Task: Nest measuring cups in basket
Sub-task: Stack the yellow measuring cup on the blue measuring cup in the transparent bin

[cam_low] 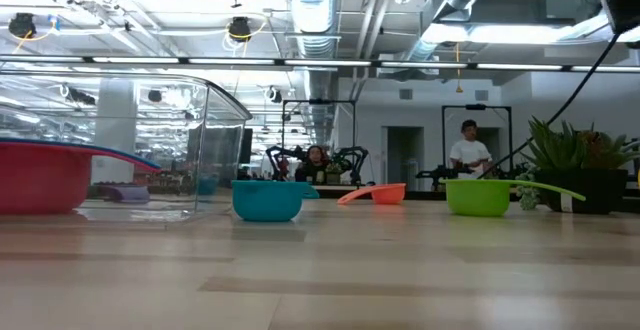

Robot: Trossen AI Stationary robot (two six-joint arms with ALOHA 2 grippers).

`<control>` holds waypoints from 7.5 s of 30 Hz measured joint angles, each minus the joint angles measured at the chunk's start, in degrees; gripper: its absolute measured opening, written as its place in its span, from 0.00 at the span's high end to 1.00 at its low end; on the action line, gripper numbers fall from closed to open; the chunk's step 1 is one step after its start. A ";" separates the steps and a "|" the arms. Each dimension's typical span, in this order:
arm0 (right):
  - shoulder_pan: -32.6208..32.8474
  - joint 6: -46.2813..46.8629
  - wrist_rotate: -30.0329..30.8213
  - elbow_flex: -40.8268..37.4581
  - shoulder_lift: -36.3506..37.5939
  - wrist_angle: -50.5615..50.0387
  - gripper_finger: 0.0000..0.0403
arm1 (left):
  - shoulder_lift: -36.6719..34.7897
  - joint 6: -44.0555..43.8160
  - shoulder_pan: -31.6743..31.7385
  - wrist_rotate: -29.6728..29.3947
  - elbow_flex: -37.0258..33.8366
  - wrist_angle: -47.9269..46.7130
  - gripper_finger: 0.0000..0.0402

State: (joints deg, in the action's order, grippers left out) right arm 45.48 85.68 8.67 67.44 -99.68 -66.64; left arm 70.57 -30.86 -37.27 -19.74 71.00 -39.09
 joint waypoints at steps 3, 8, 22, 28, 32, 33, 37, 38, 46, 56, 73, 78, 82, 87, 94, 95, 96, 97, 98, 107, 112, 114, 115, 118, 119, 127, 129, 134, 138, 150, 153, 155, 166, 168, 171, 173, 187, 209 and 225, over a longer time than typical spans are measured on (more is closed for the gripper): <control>-0.80 2.60 0.37 -1.35 -0.01 -2.32 0.99 | 0.00 -0.03 -0.01 -0.01 0.00 0.00 0.72; -1.34 3.23 1.28 0.26 0.04 -4.03 0.99 | 0.00 -0.03 -0.01 -0.03 0.00 0.00 0.72; -0.43 8.51 9.42 8.93 0.07 -15.51 0.99 | 0.00 1.22 -0.03 -3.74 0.00 -0.02 0.72; 2.88 5.62 28.09 22.93 0.31 -23.02 0.99 | 3.50 7.00 3.02 -7.53 -0.02 7.94 0.72; 6.29 2.56 41.48 30.41 1.33 -23.18 0.99 | 9.67 21.05 7.18 -5.99 0.02 27.03 0.72; 6.74 2.66 42.95 31.56 1.42 -23.37 0.99 | 11.27 24.44 7.91 -5.67 0.02 31.34 0.72; 7.77 5.80 42.86 33.68 1.94 -23.38 0.99 | 16.98 30.68 11.16 -1.68 0.04 43.46 0.72; 7.79 6.22 42.51 33.81 2.13 -23.50 0.99 | 18.09 30.65 11.77 -0.32 0.04 43.99 0.72; 4.20 9.90 31.61 28.06 1.95 -23.33 0.99 | 18.65 28.21 13.55 2.62 -0.02 41.00 0.72; -7.85 25.66 14.01 3.45 1.81 -18.95 0.98 | 5.38 25.64 13.50 -1.38 0.00 22.42 0.72; -13.80 24.36 10.74 -10.28 -2.01 -3.15 0.98 | -0.48 23.66 13.30 -0.19 0.02 14.61 0.72; -13.77 19.66 8.87 -10.20 -4.61 6.88 0.99 | -0.44 23.38 13.02 -0.14 0.02 13.93 0.72; -13.82 17.39 13.73 -6.22 -4.70 14.91 0.99 | -0.44 23.40 13.02 -0.16 0.02 13.94 0.72; -14.55 11.15 18.06 2.24 -4.28 14.44 0.98 | -0.44 23.44 13.02 -0.14 0.02 13.94 0.72; -14.48 0.84 26.17 14.85 -4.20 8.00 0.98 | -0.44 22.73 13.02 -0.12 0.02 13.94 0.72; -14.48 0.80 26.47 16.43 -4.16 5.73 0.98 | -0.44 22.51 13.02 -0.14 0.02 13.94 0.72; -14.48 0.78 26.51 17.77 -4.11 3.53 0.98 | -0.44 22.23 13.02 -0.14 0.02 13.95 0.72; -14.48 0.78 26.55 18.70 -4.11 1.60 0.98 | -0.44 22.04 13.02 -0.14 0.02 13.94 0.72; -14.48 0.74 26.57 19.46 -4.11 0.02 0.98 | -0.44 21.58 13.02 -0.14 0.02 13.94 0.72; -11.16 0.80 25.96 26.42 -4.11 -11.16 0.98 | 0.34 14.04 11.49 2.03 0.02 11.27 0.72; -7.69 0.82 27.44 31.69 -4.13 -18.53 0.98 | 4.58 9.33 10.16 4.82 0.02 13.56 0.72; -6.61 0.82 29.47 33.89 -4.15 -21.32 0.97 | 7.20 9.29 9.65 5.11 0.02 16.55 0.72; -6.02 0.80 30.44 34.95 -4.15 -22.66 0.97 | 8.58 9.66 9.47 5.43 0.02 18.54 0.72; -4.87 -0.76 32.96 37.52 -4.07 -23.31 0.97 | 12.49 10.91 9.50 6.57 0.02 24.99 0.72; -4.50 -1.72 33.92 38.18 -3.85 -23.26 0.97 | 13.65 10.92 9.50 6.97 0.02 26.83 0.72; -1.98 -6.56 38.49 43.53 -3.34 -23.34 0.97 | 20.20 10.20 9.65 7.49 0.01 36.07 0.72; -1.38 -6.67 38.66 43.91 -3.17 -23.40 0.97 | 21.31 10.20 9.65 7.47 0.01 40.10 0.72; 0.70 -6.65 38.64 43.83 -2.93 -23.37 0.97 | 24.06 14.24 9.65 7.11 3.14 43.88 0.72; 2.04 -5.09 39.23 43.83 -2.68 -23.38 0.97 | 28.38 20.83 9.72 6.95 10.41 35.78 0.72; 6.81 -0.36 39.45 43.83 -2.19 -23.36 0.97 | 41.15 36.01 10.26 8.03 26.49 9.61 0.70; 7.57 1.32 39.45 43.83 -2.19 -23.38 0.97 | 42.36 37.91 10.62 9.02 26.47 7.18 0.66; 8.07 1.77 39.45 43.83 -2.19 -23.38 0.97 | 43.16 37.89 11.31 9.57 26.73 7.23 0.63; 8.84 1.94 39.43 43.83 -2.32 -23.36 0.97 | 50.27 34.31 12.56 10.52 26.41 1.10 0.46; 8.95 1.92 39.43 43.83 -2.32 -23.35 0.97 | 51.11 33.58 12.56 9.22 26.71 1.85 0.46; 8.96 1.91 39.29 43.83 -2.34 -23.38 0.97 | 51.76 32.67 12.64 8.53 26.53 -0.76 0.46; 9.21 1.89 39.25 43.83 -2.34 -23.38 0.97 | 52.54 32.64 12.78 8.83 26.59 -0.80 0.47; 9.67 1.33 39.21 43.83 -2.34 -23.38 0.97 | 54.80 31.02 13.06 8.11 26.51 -3.14 0.50; 9.13 1.24 39.29 43.82 -2.32 -23.38 0.97 | 54.75 30.73 12.24 6.15 50.37 -27.62 0.99; 8.21 1.26 39.34 43.83 -2.27 -22.68 0.97 | 40.52 16.95 5.61 -0.94 41.79 -49.40 1.00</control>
State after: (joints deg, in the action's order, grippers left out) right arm 53.69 86.94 48.01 111.26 -101.95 -89.31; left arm 111.09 -13.91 -31.66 -20.67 112.80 -88.49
